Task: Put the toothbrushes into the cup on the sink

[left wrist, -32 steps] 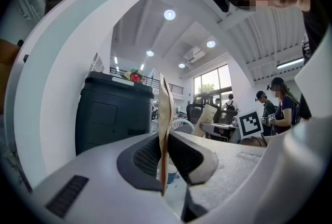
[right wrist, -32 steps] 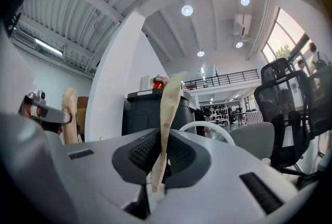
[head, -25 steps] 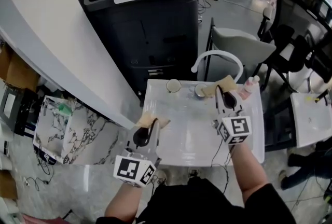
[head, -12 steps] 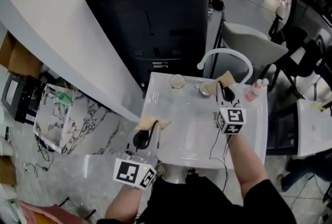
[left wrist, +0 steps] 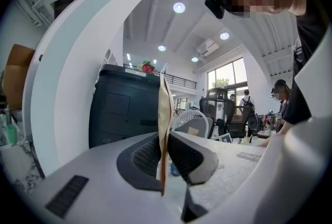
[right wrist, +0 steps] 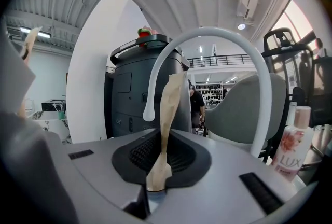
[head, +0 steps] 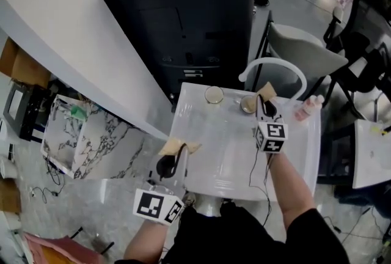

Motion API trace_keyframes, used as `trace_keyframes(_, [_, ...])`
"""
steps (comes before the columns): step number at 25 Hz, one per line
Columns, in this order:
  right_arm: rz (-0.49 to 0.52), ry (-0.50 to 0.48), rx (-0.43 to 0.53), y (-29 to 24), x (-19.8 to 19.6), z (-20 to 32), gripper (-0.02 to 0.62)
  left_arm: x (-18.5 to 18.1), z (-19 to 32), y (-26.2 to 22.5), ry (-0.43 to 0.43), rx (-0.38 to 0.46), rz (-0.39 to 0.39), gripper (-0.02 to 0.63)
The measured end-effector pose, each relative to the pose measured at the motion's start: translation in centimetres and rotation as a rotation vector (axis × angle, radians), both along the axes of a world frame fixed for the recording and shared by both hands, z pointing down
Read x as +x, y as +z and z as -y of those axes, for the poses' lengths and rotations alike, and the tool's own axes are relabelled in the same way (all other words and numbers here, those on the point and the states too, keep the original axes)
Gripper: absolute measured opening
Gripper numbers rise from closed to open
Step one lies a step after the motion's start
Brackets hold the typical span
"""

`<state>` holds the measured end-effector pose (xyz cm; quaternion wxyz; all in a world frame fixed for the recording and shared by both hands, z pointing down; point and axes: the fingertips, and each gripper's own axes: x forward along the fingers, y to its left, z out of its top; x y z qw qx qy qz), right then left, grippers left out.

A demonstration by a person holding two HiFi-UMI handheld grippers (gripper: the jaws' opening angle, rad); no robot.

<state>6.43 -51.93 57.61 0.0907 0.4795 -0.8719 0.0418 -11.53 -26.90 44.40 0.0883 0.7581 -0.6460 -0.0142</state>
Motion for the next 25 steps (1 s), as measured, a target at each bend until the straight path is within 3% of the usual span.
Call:
trace_keyframes(14, [-0.033,-0.028,-0.085,4.0,-1.6,0.5,0.032,-1.8,0.5,0.8,-0.027,-0.016,-0.013,0.038])
trace_keyframes(21, [-0.014,-0.059,-0.066,3.2,-2.1,0.1,0.12,-1.9,0.7,0.6,-0.012,-0.009,-0.021,0.038])
trace_keyframes(25, [-0.012,-0.04,-0.047,2.1,-1.7,-0.2,0.13,-2.0,0.6,0.5,0.003,-0.001,-0.026,0.038])
